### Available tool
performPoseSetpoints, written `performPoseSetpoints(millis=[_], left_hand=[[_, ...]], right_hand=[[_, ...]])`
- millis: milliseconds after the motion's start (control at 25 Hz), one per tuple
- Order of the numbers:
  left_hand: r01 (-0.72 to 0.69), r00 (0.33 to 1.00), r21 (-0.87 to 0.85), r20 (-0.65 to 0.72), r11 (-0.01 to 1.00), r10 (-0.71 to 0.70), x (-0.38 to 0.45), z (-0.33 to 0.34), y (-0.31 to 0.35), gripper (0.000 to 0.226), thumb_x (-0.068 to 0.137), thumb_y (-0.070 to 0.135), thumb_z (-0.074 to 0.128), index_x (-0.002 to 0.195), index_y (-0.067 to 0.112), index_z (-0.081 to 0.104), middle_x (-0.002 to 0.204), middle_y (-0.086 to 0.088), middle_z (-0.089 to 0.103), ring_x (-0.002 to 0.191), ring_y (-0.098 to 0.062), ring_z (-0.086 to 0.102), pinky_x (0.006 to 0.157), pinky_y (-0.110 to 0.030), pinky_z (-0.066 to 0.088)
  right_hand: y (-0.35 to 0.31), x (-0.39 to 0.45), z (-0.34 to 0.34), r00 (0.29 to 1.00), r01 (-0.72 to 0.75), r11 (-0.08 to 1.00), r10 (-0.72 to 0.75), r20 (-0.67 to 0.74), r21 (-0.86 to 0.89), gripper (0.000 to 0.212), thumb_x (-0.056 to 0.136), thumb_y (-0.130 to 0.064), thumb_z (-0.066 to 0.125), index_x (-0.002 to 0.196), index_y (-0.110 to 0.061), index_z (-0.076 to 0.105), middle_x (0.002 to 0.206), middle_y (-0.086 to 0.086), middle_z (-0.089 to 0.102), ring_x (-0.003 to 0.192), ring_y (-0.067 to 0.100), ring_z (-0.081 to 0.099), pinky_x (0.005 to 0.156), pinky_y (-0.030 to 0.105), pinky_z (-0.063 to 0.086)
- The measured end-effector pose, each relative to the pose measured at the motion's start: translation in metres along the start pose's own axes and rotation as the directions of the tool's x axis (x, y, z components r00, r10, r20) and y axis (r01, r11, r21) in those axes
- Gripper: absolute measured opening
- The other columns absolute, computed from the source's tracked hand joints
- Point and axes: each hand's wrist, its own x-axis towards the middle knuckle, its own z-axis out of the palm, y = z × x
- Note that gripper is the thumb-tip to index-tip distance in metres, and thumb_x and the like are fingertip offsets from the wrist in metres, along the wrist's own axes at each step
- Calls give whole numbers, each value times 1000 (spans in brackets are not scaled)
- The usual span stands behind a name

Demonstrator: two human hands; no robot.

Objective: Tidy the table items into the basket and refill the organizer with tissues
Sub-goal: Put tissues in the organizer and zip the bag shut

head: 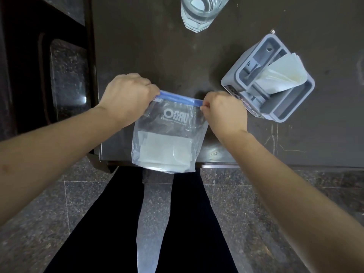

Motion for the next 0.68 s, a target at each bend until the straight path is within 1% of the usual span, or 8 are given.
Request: performPoseSetpoints(millis=[80,160,240,320,400,520,600,680], left_hand=[[204,978,-167,67,965,-195,11,-7,3,24,79,7,67,103,11,65,80,-8,66,83,-34,56,65,-42,49],[275,956,-179,155,945,-249,19,-13,3,24,77,11,72,100,15,66,94,-8,60,95,-33,51,72,-44,46],[207,973,-117,127,971,-192,22,-18,2,10,77,9,71,86,14,68,100,-10,56,95,-35,48,68,-42,40],[81,997,-46,-5,996,-82,18,-15,-1,9,77,-1,64,81,7,66,93,-15,58,85,-39,50,60,-38,36],[-74,996,36,-55,997,76,11,-7,-3,11,74,-5,61,82,1,65,82,-19,59,76,-40,52,53,-35,35],[-186,982,77,2,979,187,-4,6,-4,15,80,3,53,88,-3,64,80,-20,61,72,-39,54,47,-35,42],[-136,991,59,25,989,135,-9,6,-3,23,81,9,47,87,-2,67,80,-18,64,69,-39,56,48,-39,47],[-56,998,50,29,997,55,-7,3,0,19,81,8,52,83,0,69,75,-17,64,65,-37,56,50,-39,47]], right_hand=[[2,3,-3,996,-91,990,92,0,104,21,87,-25,64,105,-15,60,103,8,61,89,31,61,67,34,43],[1,6,-5,997,-78,995,78,-8,67,19,86,-26,65,102,-15,63,105,7,58,89,30,61,66,34,45],[-2,5,-5,998,-13,999,10,-69,-36,7,83,-15,65,89,-13,64,96,8,59,79,29,62,56,30,40],[-2,0,-3,975,105,967,-146,-169,-231,14,65,1,61,66,-13,60,71,6,59,54,25,57,43,22,25],[-2,-4,-5,942,179,892,-277,-189,-415,19,59,-3,45,53,-17,56,55,0,54,40,18,49,41,17,15],[3,-13,-3,918,260,841,-368,-148,-474,28,63,-9,35,51,-19,59,54,-3,54,42,16,50,44,19,16],[6,-16,-4,920,283,846,-373,-122,-451,26,68,-8,38,55,-17,59,57,0,55,50,20,54,47,21,20],[8,-16,-4,917,311,866,-382,-115,-391,12,65,-4,52,61,-14,58,62,2,57,57,24,56,46,21,22]])
